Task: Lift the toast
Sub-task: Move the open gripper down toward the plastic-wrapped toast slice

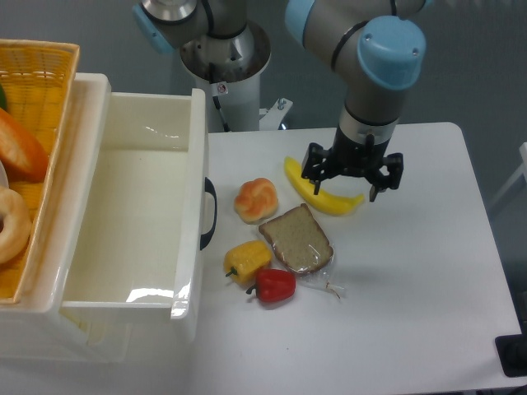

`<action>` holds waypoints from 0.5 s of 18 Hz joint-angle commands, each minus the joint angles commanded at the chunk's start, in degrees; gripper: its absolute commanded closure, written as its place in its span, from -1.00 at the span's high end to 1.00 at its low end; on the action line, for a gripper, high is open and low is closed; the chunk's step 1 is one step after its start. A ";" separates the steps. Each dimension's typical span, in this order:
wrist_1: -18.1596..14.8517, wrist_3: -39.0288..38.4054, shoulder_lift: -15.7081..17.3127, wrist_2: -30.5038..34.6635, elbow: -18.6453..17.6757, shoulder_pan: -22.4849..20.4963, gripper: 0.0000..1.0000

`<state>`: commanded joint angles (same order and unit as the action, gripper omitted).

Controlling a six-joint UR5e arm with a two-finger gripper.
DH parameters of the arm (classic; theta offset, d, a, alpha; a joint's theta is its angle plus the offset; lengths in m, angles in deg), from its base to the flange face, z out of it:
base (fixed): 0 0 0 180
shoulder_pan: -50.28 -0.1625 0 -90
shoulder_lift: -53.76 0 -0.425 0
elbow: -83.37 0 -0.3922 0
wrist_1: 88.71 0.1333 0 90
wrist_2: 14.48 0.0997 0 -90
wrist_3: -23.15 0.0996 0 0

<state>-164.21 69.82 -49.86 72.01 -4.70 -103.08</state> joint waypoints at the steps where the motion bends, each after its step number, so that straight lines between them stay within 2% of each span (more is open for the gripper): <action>1: 0.09 0.35 -0.17 0.17 -0.09 0.00 1.00; 6: 2.98 0.44 -2.02 0.61 -0.17 -0.01 1.00; 9: 3.52 0.27 -3.60 0.70 -0.96 -0.09 1.00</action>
<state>-160.70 70.09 -53.46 72.71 -5.66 -103.17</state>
